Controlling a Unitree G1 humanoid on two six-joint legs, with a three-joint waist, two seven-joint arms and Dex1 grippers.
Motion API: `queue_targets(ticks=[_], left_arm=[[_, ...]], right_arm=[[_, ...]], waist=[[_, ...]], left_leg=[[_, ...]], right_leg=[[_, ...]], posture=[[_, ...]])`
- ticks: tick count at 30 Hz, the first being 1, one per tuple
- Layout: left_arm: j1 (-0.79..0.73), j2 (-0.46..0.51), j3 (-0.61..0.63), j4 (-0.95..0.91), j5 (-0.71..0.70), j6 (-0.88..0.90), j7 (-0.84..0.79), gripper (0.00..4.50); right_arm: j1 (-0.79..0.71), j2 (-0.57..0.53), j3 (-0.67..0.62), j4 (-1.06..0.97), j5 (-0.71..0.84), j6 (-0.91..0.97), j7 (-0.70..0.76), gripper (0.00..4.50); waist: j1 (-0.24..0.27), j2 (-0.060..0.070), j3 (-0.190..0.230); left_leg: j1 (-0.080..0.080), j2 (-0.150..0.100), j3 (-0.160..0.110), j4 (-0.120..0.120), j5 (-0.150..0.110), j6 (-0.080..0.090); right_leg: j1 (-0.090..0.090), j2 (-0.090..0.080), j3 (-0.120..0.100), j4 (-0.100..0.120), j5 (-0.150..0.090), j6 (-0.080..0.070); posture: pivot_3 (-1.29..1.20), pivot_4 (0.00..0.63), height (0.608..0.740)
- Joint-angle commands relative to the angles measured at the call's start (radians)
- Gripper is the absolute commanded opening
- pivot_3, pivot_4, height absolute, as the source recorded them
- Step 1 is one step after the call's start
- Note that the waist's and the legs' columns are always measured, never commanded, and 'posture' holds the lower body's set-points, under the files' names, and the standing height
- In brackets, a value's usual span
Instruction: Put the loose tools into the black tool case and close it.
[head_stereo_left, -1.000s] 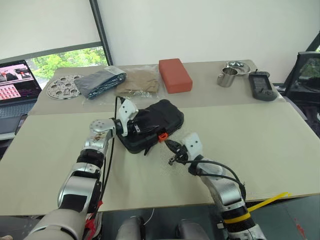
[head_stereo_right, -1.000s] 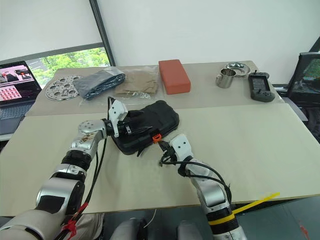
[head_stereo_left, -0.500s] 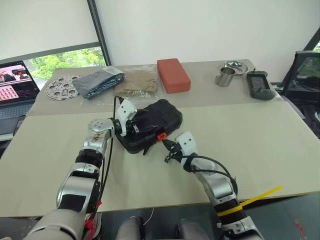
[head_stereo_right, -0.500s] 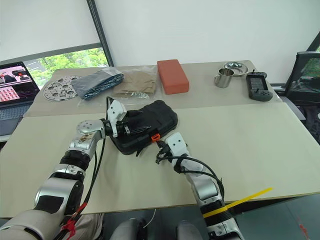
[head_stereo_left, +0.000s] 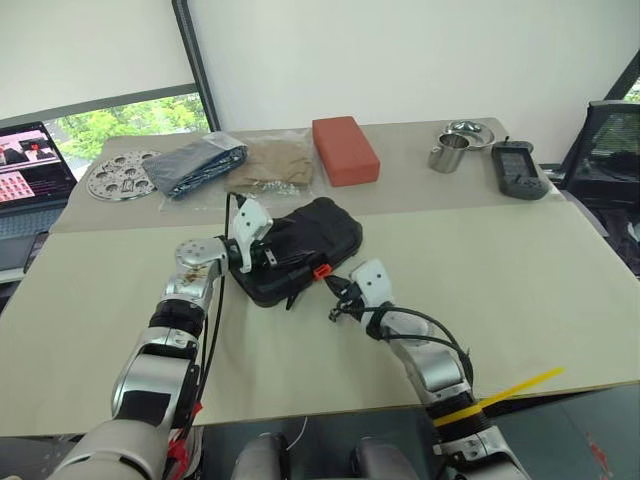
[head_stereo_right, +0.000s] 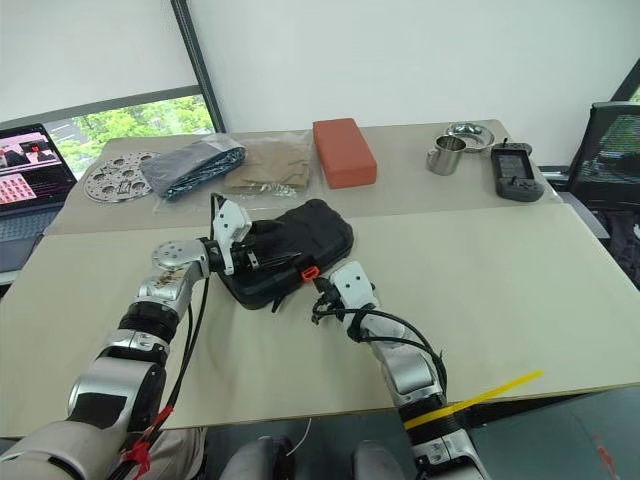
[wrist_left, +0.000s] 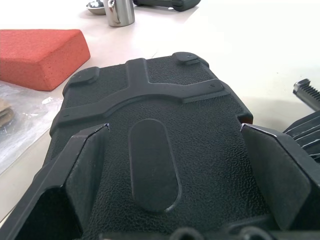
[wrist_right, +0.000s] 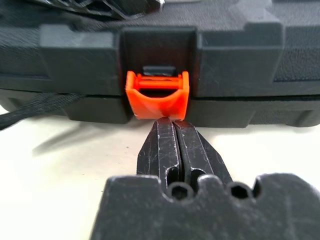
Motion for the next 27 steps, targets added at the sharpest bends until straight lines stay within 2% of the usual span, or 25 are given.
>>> queue_targets(ticks=[1,27], left_arm=[[0.061,-0.018,-0.04,0.058,0.041,0.029,-0.003,4.5],[0.069,-0.018,-0.037,0.049,0.039,0.034,0.005,4.5]], right_arm=[[-0.029,0.026,0.002,-0.117,0.033,-0.05,0.008,0.05],[-0.093,0.084,0.017,-0.039,0.016,-0.077,0.018,0.05]], waist=[[0.0,0.0,0.0],[0.002,0.0,0.0]], left_leg=[[0.0,0.0,0.0,0.0,0.0,0.0],[0.0,0.0,0.0,-0.001,0.0,0.0]], right_leg=[[0.0,0.0,0.0,0.0,0.0,0.0],[0.0,-0.002,0.001,-0.001,0.0,0.0]], posture=[[0.0,0.15,0.74],[0.0,0.15,0.74]])
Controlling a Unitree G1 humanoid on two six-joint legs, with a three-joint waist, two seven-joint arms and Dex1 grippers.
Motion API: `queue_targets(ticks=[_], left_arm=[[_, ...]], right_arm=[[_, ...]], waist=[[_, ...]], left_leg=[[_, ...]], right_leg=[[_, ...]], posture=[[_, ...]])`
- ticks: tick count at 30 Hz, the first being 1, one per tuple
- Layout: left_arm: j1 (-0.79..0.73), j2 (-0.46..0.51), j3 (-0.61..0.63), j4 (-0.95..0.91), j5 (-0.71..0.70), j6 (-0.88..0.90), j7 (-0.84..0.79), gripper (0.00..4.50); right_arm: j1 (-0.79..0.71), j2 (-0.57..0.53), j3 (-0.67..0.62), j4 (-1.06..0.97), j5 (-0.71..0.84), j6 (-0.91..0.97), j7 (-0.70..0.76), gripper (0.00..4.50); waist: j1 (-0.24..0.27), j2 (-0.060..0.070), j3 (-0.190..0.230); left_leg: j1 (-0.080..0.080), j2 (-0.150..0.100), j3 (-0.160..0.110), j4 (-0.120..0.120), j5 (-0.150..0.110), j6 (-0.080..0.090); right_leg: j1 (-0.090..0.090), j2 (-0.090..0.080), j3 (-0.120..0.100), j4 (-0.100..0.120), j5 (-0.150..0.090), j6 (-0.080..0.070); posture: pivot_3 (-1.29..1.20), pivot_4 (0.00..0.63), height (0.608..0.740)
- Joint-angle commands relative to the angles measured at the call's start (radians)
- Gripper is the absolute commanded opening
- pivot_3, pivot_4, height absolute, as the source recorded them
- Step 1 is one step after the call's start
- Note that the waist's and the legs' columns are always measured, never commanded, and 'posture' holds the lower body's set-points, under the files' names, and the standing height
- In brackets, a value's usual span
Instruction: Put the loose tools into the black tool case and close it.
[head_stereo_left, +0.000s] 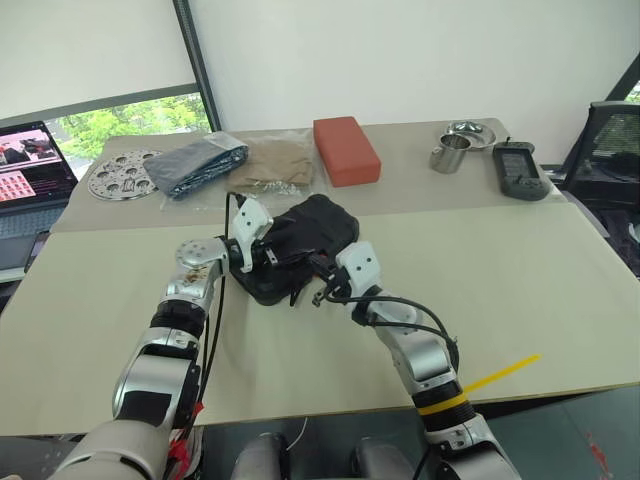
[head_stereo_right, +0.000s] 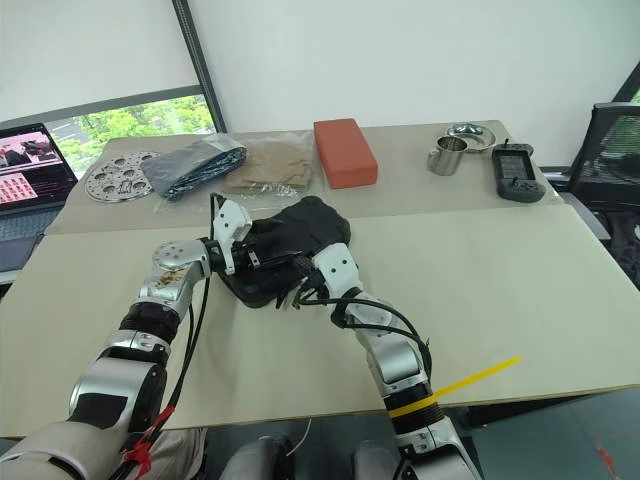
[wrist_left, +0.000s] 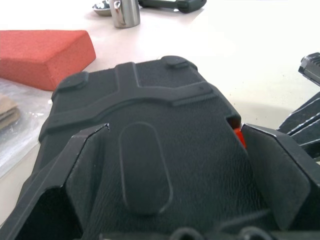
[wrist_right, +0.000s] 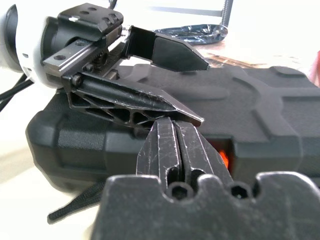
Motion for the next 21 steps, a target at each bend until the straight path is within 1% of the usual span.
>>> queue_targets(ticks=[1,7,12,13,15,16,17,20,21], left_arm=[[0.06,-0.011,-0.039,0.054,0.039,0.034,-0.009,4.5],[0.06,0.004,-0.018,0.05,0.025,0.034,-0.006,4.5],[0.063,0.028,0.049,-0.004,-0.04,0.055,-0.005,4.5],[0.068,0.041,0.071,-0.029,-0.059,0.063,-0.005,4.5],[0.092,0.068,0.109,-0.096,-0.093,0.085,-0.005,4.5],[0.111,0.084,0.127,-0.138,-0.112,0.102,-0.003,4.5],[0.131,0.097,0.141,-0.178,-0.129,0.118,-0.003,4.5],[0.25,0.146,0.194,-0.381,-0.188,0.199,0.026,4.5],[0.297,0.161,0.208,-0.452,-0.203,0.231,0.038,4.5]], right_arm=[[-0.019,0.01,0.011,-0.02,0.015,-0.037,0.011,0.05],[0.02,-0.026,-0.016,-0.083,0.033,-0.023,0.03,0.05],[0.083,-0.105,-0.055,-0.147,0.069,0.002,0.066,0.05],[0.1,-0.136,-0.073,-0.163,0.085,0.01,0.087,0.05],[0.127,-0.197,-0.115,-0.185,0.123,0.032,0.133,0.6],[0.135,-0.232,-0.138,-0.187,0.142,0.04,0.158,0.77],[0.139,-0.26,-0.157,-0.184,0.158,0.043,0.179,1.12],[0.138,-0.361,-0.225,-0.144,0.218,0.042,0.263,2.18],[0.137,-0.391,-0.243,-0.13,0.236,0.042,0.292,2.42]], waist=[[0.0,0.0,0.0],[0.0,0.0,0.0],[-0.004,0.0,0.0],[-0.005,0.0,0.0],[-0.006,-0.001,0.001],[-0.007,-0.002,0.002],[-0.007,-0.002,0.002],[-0.008,-0.002,0.004],[-0.008,-0.002,0.005]], left_leg=[[0.0,0.0,0.0,0.0,0.0,0.0],[0.0,0.0,0.0,0.0,0.0,0.0],[0.0,0.0,0.0,-0.001,0.0,0.0],[0.0,0.0,0.0,-0.001,0.0,0.0],[0.0,0.0,0.0,-0.001,0.0,0.0],[0.0,0.001,0.0,-0.002,0.0,0.0],[-0.001,0.001,0.0,-0.002,0.0,0.0],[-0.001,0.003,0.001,-0.003,0.0,0.0],[-0.001,0.004,0.001,-0.004,0.0,0.0]], right_leg=[[0.0,0.0,0.0,0.0,0.0,0.0],[0.0,0.0,0.0,0.0,0.0,0.0],[0.0,0.001,0.0,0.0,0.0,0.0],[0.0,0.001,0.0,0.0,0.0,0.0],[-0.001,0.001,0.0,0.0,0.0,0.0],[-0.001,0.001,0.001,-0.001,0.0,0.0],[-0.001,0.002,0.001,-0.001,0.0,0.0],[-0.002,0.002,0.001,-0.002,0.0,0.0],[-0.002,0.002,0.001,-0.003,0.0,0.0]], posture=[[0.0,0.15,0.74],[0.0,0.15,0.74],[0.0,0.15,0.74],[0.0,0.15,0.74],[0.0,0.15,0.74],[0.0,0.15,0.74],[0.0,0.15,0.74],[0.0,0.15,0.74],[0.0,0.15,0.74]])
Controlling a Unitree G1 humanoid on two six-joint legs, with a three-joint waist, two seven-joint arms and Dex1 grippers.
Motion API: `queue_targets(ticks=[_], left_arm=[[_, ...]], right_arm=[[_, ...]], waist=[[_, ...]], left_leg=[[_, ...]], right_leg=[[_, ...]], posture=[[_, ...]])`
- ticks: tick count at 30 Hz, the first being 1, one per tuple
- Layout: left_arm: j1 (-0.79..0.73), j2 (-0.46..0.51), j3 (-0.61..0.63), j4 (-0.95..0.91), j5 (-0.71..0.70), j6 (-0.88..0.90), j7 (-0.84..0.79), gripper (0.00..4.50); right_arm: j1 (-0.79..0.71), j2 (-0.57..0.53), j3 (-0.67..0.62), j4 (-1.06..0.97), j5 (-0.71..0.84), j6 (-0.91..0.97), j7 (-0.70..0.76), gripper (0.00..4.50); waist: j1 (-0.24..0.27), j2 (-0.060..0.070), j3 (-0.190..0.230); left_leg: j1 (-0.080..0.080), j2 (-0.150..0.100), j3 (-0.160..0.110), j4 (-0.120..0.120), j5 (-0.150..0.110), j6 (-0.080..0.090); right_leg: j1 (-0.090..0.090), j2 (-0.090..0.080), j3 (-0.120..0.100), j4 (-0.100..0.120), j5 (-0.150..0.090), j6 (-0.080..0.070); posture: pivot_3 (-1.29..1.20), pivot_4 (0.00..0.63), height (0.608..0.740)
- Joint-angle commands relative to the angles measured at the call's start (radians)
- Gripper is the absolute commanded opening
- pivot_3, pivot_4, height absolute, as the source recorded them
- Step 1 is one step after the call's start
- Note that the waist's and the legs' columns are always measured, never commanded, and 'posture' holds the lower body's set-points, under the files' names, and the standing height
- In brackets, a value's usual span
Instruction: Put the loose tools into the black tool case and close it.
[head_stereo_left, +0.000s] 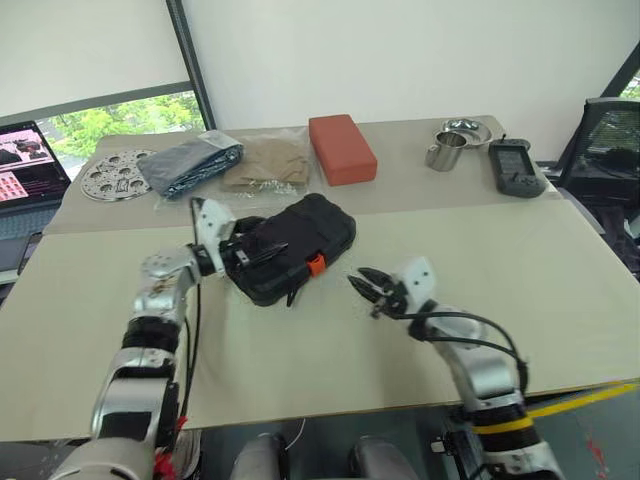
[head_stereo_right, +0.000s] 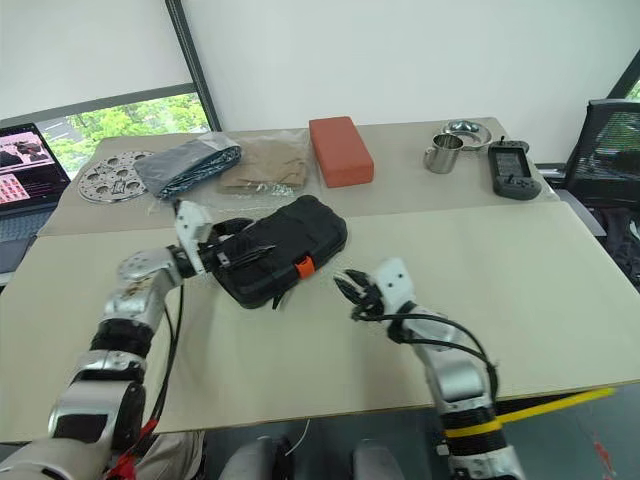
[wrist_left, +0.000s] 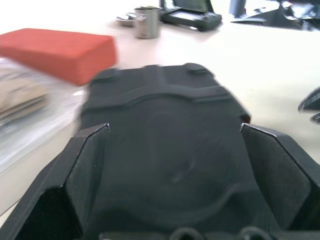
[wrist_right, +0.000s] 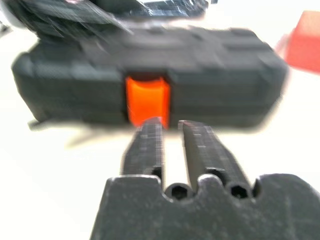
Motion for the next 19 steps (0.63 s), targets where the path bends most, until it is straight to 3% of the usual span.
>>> queue_targets(ticks=[1,6,12,19], left_arm=[[0.117,0.042,0.055,-0.222,-0.064,0.099,0.044,4.5],[0.38,0.094,0.155,-0.527,-0.129,0.238,0.138,4.5],[0.612,0.084,0.167,-0.61,-0.041,0.19,0.247,4.5],[0.672,0.043,0.13,-0.6,-0.016,0.162,0.3,4.5]], right_arm=[[-0.014,-0.071,-0.074,0.012,0.079,-0.004,0.096,2.79],[-0.012,-0.185,-0.153,0.136,0.132,-0.055,0.23,4.48],[0.012,-0.246,-0.186,0.29,0.104,-0.212,0.321,4.48],[-0.001,-0.27,-0.193,0.383,0.115,-0.301,0.38,4.48]], waist=[[0.004,-0.001,0.002],[0.013,-0.002,0.003],[0.016,-0.003,0.004],[0.023,-0.004,0.004]], left_leg=[[0.0,0.001,0.0,-0.001,0.0,0.0],[-0.001,0.002,0.001,-0.004,0.0,0.0],[0.001,0.001,0.001,-0.006,0.0,0.0],[0.001,-0.002,0.003,-0.009,0.0,0.0]], right_leg=[[0.0,0.0,0.0,-0.001,0.0,0.0],[0.0,-0.001,0.0,-0.005,0.0,0.0],[0.003,-0.003,0.0,-0.01,0.001,-0.001],[0.003,-0.012,-0.001,-0.012,0.001,-0.002]], posture=[[0.0,0.15,0.74],[0.0,0.15,0.74],[0.0,0.15,0.74],[0.0,0.15,0.74]])
